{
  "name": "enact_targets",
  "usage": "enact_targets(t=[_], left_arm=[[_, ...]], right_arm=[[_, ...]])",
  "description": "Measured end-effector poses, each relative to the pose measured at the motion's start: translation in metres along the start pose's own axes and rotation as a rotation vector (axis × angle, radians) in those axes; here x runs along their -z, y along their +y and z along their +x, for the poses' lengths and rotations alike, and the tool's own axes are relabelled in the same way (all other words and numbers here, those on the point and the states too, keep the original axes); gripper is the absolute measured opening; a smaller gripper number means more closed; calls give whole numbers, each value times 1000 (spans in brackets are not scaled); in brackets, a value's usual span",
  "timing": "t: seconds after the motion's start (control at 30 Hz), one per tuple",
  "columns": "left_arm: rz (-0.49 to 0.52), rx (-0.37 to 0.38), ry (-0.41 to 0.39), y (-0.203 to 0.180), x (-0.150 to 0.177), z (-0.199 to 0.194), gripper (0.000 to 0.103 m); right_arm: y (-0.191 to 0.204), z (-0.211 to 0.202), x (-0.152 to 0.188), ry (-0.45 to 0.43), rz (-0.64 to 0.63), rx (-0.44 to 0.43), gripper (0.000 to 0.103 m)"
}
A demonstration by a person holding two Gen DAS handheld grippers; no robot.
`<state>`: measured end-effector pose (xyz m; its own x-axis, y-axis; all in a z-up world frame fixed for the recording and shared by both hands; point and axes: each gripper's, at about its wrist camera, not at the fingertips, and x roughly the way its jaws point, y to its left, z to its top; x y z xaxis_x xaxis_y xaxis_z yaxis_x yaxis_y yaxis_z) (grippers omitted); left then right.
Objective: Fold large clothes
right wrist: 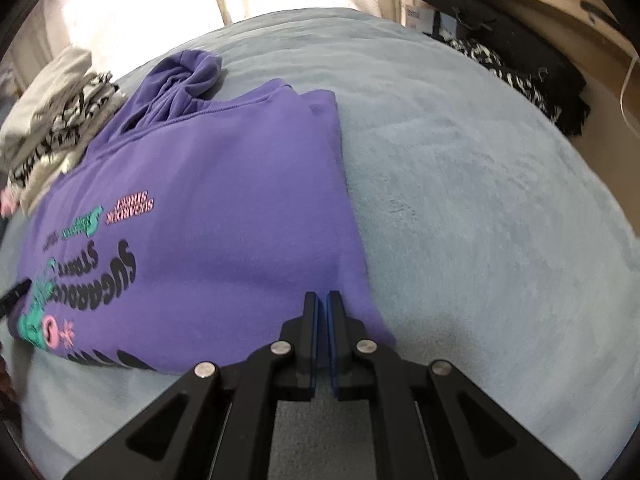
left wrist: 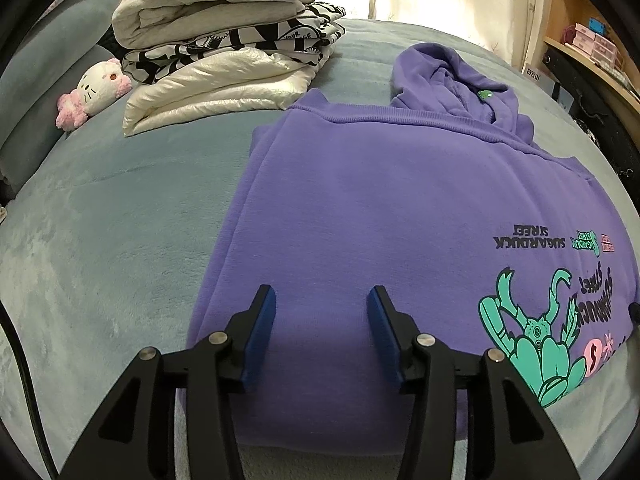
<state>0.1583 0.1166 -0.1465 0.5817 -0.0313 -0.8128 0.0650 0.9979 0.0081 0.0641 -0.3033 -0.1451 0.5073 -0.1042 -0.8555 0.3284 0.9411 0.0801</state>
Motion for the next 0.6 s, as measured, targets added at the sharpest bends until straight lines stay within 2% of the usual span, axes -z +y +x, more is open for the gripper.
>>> enact_targets(t=[0.23, 0.33, 0.4, 0.47, 0.6], left_arm=[[6, -23, -20, -3, -10, -16, 47], [22, -14, -31, -4, -22, -26, 49], [55, -14, -41, -7, -41, -35, 52], [87, -14, -59, -10, -61, -42, 52], [159, -14, -96, -19, -113, -54, 62]], right_arm=[[7, -8, -12, 51, 28, -38, 5], [13, -12, -21, 64, 23, -68, 14], [21, -18, -34, 52, -2, -71, 24], [32, -28, -53, 24, -50, -75, 27], [50, -49, -97, -43, -132, -92, 35]])
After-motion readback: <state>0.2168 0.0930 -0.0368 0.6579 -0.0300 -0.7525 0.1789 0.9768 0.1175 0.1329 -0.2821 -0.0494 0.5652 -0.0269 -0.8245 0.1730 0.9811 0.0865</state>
